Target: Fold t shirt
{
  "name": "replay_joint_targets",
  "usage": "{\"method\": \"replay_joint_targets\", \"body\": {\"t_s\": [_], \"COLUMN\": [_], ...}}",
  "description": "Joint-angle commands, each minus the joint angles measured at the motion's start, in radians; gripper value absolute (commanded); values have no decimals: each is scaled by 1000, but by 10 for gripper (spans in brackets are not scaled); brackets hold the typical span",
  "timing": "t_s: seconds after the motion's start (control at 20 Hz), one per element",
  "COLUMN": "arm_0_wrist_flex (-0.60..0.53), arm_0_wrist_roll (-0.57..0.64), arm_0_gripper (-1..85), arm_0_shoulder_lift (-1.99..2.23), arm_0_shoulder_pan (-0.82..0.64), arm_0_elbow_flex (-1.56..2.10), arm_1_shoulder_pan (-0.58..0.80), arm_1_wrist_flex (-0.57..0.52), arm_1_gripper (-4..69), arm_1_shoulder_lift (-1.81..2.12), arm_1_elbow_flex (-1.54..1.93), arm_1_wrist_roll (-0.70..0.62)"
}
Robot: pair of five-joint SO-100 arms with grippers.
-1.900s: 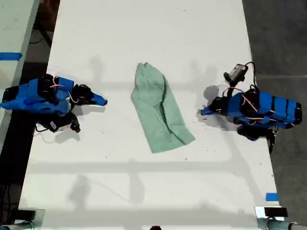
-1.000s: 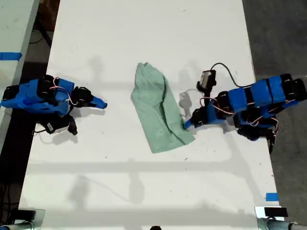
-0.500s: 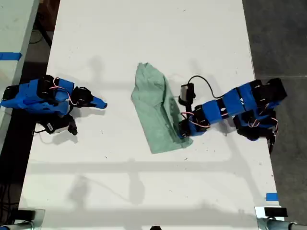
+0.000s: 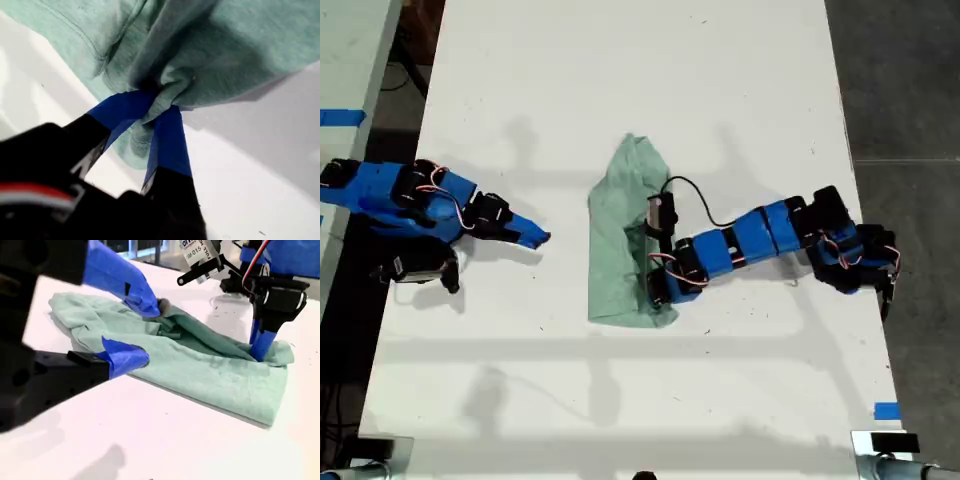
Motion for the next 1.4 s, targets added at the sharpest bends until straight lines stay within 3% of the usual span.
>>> {"method": "replay_joint_targets", "body": {"t_s": [0.0, 0.2, 0.4, 0.65, 0.9, 1.1, 1.15, 1.2, 1.25, 1.35], "arm_0_wrist_flex": [-11, 186, 239, 255, 305, 256, 239, 233, 230, 233], "arm_0_wrist_roll": [80, -25, -81, -94, -279, -307, -302, -299, -298, -275], "arm_0_gripper": [144, 164, 162, 162, 158, 170, 143, 41, -1, -1], "arm_0_shoulder_lift": [-635, -1511, -1885, -1994, -1910, -1993, -2022, -2054, -2086, -2154], "arm_0_shoulder_pan": [-40, 140, 215, 201, 224, 199, 193, 184, 176, 173], "arm_0_elbow_flex": [-448, -1104, -1460, -1582, -1569, -1594, -1605, -1618, -1634, -1690], "arm_1_shoulder_pan": [8, 6, 0, -2, -5, -5, -5, -5, -5, -6], "arm_1_wrist_flex": [-3, 14, 14, 14, 15, 15, 15, 15, 15, 15], "arm_1_gripper": [22, 22, 22, 22, 22, 22, 22, 22, 22, 22], "arm_1_shoulder_lift": [-3, 5, 0, 2, 2, 2, 2, 3, 3, 5], "arm_1_elbow_flex": [-54, -51, -49, -51, -51, -52, -54, -54, -55, -55], "arm_1_wrist_roll": [-9, -6, -3, -8, -5, -6, -8, -8, -8, -8]}}
